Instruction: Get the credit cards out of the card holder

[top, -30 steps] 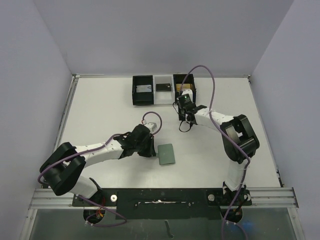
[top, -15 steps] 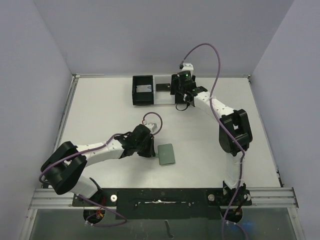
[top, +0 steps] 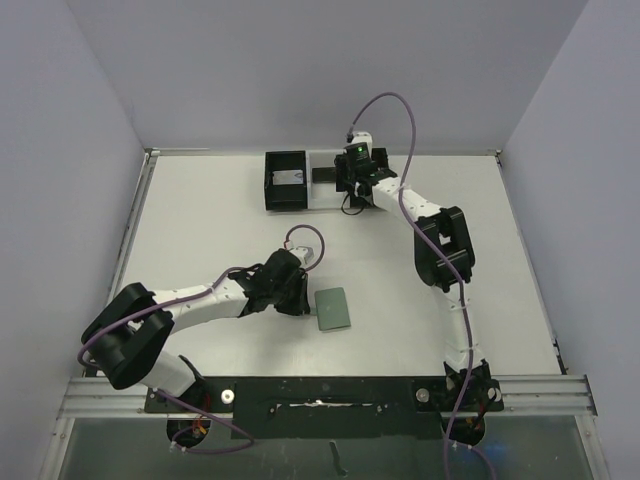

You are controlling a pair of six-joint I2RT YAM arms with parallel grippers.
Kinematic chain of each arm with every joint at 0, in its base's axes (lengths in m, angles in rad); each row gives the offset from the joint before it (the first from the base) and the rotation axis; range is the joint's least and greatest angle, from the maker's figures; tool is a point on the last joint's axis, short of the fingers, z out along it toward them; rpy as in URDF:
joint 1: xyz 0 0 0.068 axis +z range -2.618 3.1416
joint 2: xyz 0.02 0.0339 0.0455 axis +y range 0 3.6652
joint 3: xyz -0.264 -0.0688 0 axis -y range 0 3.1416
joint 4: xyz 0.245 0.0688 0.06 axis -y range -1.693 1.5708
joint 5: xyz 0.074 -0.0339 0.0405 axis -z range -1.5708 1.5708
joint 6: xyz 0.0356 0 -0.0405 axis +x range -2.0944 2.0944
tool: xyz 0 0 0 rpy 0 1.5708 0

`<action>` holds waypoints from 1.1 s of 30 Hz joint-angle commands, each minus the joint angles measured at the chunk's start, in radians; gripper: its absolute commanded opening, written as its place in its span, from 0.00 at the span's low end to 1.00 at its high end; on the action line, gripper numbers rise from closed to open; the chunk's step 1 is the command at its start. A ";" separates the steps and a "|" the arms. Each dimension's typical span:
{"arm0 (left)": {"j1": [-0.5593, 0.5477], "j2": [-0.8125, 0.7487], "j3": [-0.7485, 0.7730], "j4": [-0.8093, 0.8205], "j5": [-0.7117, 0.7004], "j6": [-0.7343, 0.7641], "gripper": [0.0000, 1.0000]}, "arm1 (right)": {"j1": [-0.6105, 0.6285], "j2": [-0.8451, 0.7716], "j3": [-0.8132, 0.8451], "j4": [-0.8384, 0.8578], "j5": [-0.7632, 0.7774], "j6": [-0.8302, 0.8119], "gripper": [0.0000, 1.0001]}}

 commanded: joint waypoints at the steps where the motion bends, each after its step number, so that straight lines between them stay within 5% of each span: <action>1: 0.005 -0.033 0.030 0.008 -0.004 0.013 0.00 | -0.001 -0.011 0.027 0.026 0.021 -0.035 0.51; 8: 0.006 -0.040 0.027 0.008 -0.007 0.012 0.00 | 0.021 -0.144 -0.180 0.116 0.056 -0.051 0.20; 18: 0.004 -0.035 0.033 0.025 0.006 0.015 0.00 | 0.086 -0.405 -0.562 0.134 0.098 0.047 0.15; 28: 0.002 -0.025 0.019 0.092 0.078 0.002 0.00 | 0.148 -0.647 -0.851 0.101 0.108 0.165 0.24; 30: 0.002 -0.024 0.021 0.096 0.084 0.004 0.00 | 0.148 -0.671 -0.857 0.079 0.087 0.172 0.31; 33: -0.001 -0.027 0.021 0.108 0.102 0.011 0.00 | 0.134 -0.690 -0.838 0.030 0.029 0.184 0.55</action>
